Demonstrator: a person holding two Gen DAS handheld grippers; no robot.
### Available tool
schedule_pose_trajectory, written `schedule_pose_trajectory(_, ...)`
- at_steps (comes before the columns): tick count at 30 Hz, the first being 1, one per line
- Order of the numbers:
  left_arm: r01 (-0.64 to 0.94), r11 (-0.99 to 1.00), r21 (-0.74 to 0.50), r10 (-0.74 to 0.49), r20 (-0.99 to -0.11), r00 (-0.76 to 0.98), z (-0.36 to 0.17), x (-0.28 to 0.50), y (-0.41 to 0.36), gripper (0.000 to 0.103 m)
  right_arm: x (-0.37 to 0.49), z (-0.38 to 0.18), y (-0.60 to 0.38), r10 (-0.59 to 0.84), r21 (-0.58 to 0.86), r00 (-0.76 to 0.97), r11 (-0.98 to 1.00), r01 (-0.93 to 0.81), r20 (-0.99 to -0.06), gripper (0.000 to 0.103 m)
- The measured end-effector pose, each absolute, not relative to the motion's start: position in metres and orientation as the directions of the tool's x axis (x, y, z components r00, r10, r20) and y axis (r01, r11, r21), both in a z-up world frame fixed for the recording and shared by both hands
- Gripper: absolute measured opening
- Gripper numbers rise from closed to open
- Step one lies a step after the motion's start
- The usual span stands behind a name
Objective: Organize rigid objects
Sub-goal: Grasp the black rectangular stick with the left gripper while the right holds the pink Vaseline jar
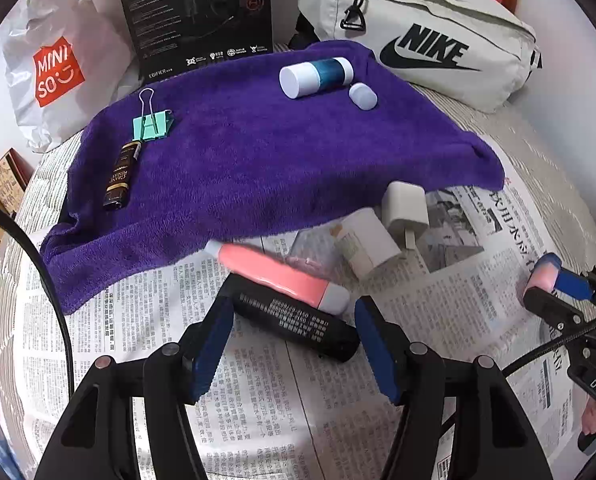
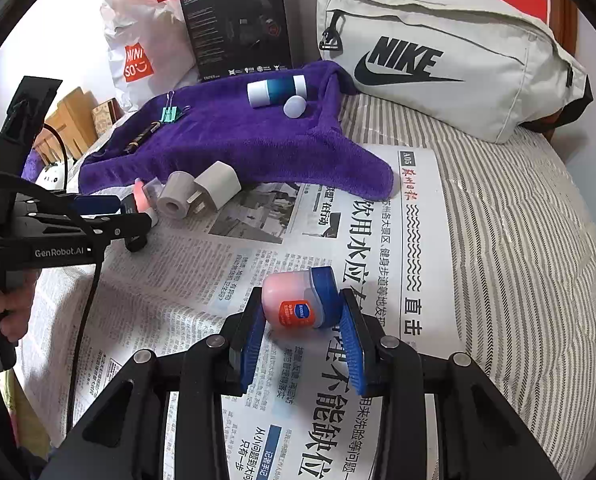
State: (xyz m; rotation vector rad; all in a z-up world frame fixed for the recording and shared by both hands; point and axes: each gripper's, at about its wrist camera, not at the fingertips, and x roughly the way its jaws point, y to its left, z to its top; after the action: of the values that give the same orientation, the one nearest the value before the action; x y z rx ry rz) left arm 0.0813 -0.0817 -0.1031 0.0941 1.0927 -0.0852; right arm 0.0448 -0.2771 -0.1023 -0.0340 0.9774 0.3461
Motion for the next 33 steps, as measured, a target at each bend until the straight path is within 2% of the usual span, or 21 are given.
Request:
schedule_pose_trajectory(3, 0.106, 0.991, 0.079, 0.025, -0.899, 0.437, -0.109, 0.078, -0.07, 0.064, 0.044, -0.103, -0.278, 0.278, 0.133, 0.509, 0.944, -0.302, -0.815, 0.036)
schedule_pose_trajectory(6, 0.104, 0.993, 0.057, 0.005, -0.898, 0.44, -0.109, 0.068, -0.051, 0.064, 0.044, -0.103, -0.279, 0.281, 0.136, 0.51, 0.943, -0.303, -0.813, 0.036)
schedule_pose_trajectory(9, 0.082, 0.993, 0.083, 0.037, -0.894, 0.446, -0.108, 0.062, -0.037, 0.064, 0.045, -0.102, -0.278, 0.28, 0.135, 0.512, 0.944, -0.302, -0.812, 0.036)
schedule_pose_trajectory(16, 0.101, 0.994, 0.051, -0.002, -0.887, 0.462, -0.111, 0.071, -0.036, 0.061, 0.047, -0.103, -0.27, 0.285, 0.135, 0.501, 0.94, -0.314, -0.817, 0.036)
schedule_pose_trajectory(17, 0.113, 0.993, 0.036, -0.02, -0.886, 0.463, -0.111, 0.072, -0.037, 0.049, 0.047, -0.103, -0.27, 0.285, 0.134, 0.5, 0.939, -0.316, -0.818, 0.036)
schedule_pose_trajectory(18, 0.122, 0.992, 0.018, -0.042, -0.883, 0.468, -0.109, 0.072, -0.037, 0.029, 0.046, -0.103, -0.27, 0.285, 0.133, 0.5, 0.939, -0.318, -0.818, 0.036)
schedule_pose_trajectory(19, 0.129, 0.992, 0.008, -0.054, -0.881, 0.47, -0.108, 0.071, -0.037, 0.021, 0.046, -0.103, -0.269, 0.286, 0.133, 0.5, 0.938, -0.319, -0.818, 0.036)
schedule_pose_trajectory(33, 0.165, 0.986, -0.006, -0.088, -0.865, 0.494, -0.107, 0.067, -0.034, 0.021, 0.051, -0.104, -0.265, 0.291, 0.142, 0.497, 0.938, -0.316, -0.818, 0.036)
